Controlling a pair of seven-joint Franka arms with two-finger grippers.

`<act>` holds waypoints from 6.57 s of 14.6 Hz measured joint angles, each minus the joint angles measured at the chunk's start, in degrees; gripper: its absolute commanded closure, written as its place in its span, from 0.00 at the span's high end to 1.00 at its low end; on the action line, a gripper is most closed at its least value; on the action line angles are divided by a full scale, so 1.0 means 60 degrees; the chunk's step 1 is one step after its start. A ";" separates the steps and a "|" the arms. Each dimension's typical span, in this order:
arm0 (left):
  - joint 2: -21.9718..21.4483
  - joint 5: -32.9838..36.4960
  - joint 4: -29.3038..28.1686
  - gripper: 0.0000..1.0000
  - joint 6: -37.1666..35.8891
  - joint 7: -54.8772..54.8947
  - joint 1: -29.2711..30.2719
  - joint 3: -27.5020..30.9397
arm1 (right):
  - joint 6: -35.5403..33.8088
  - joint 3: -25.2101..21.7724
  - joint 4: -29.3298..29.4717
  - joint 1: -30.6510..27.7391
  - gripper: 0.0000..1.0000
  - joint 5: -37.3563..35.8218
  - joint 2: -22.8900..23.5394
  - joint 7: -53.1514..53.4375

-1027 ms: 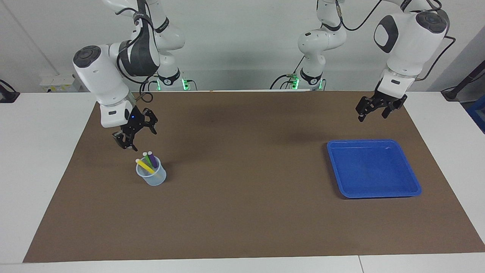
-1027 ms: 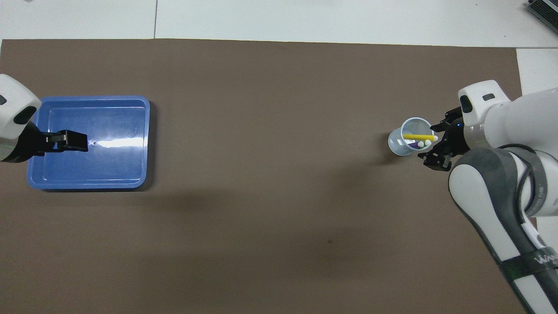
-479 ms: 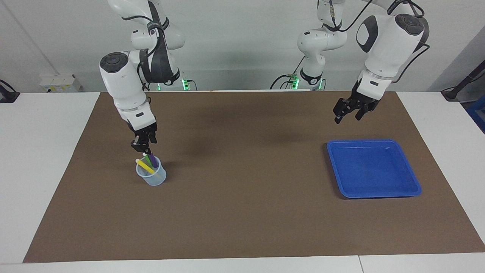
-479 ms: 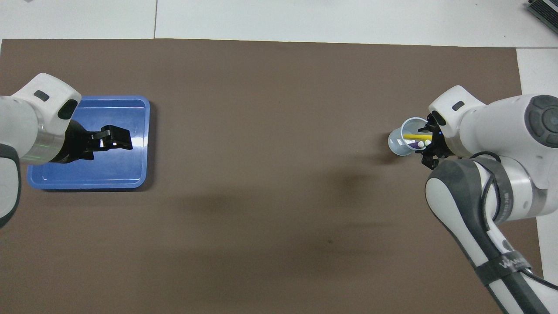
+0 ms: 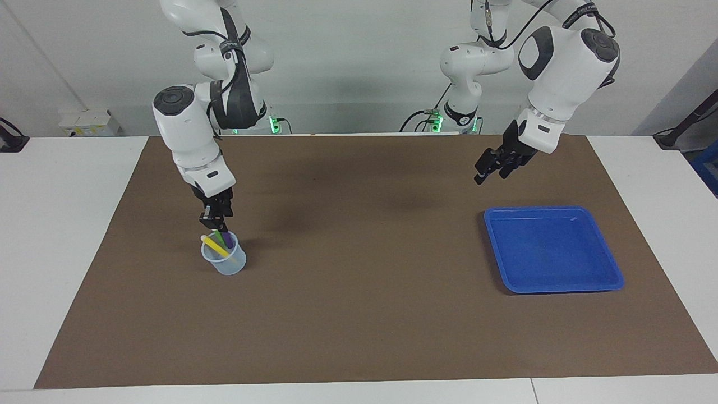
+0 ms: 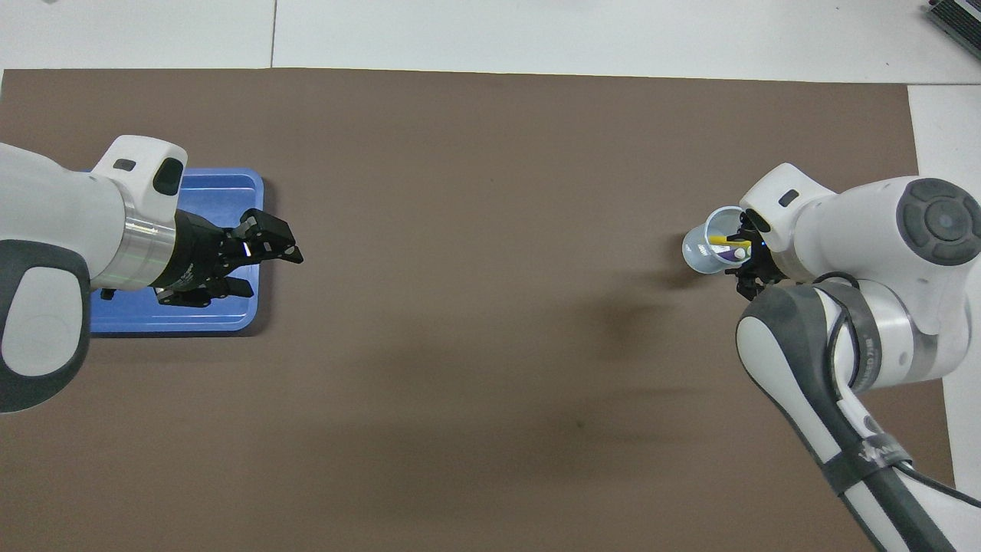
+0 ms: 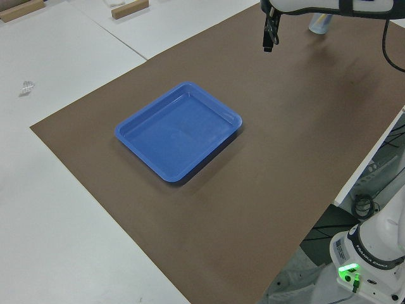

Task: Right arm passes pens to left for tray arrangement
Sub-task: 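Grasp a purple pen in the cup while the left gripper rises, then carry the purple pen toward the left gripper while it approaches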

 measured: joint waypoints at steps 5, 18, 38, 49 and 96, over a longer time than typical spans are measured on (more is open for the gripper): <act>0.0365 -0.1355 -0.0004 0.81 0.0005 -0.1261 -0.0027 0.0005 | 0.0178 0.0000 -0.0141 0.0000 0.27 -0.0244 0.0097 -0.0020; 0.0295 -0.2466 -0.0437 0.86 -0.0268 -0.2554 -0.0079 0.0042 | 0.0382 -0.0040 -0.0164 -0.0025 0.12 -0.0283 0.0127 -0.0029; 0.0063 -0.2466 -0.0493 0.91 -0.1042 -0.2758 0.0040 0.0118 | 0.0574 -0.0049 -0.0181 -0.0254 0.32 -0.0284 0.0138 -0.0033; 0.0063 -0.2473 -0.0494 0.92 -0.0509 -0.3197 -0.0309 0.0019 | 0.0574 -0.0050 -0.0288 -0.0283 0.33 -0.0284 0.0139 -0.0033; 0.0060 -0.2368 -0.0636 0.96 -0.0147 -0.2997 -0.0323 0.0028 | -0.4136 0.0222 0.3045 0.0986 0.00 -0.0270 -0.0787 0.7405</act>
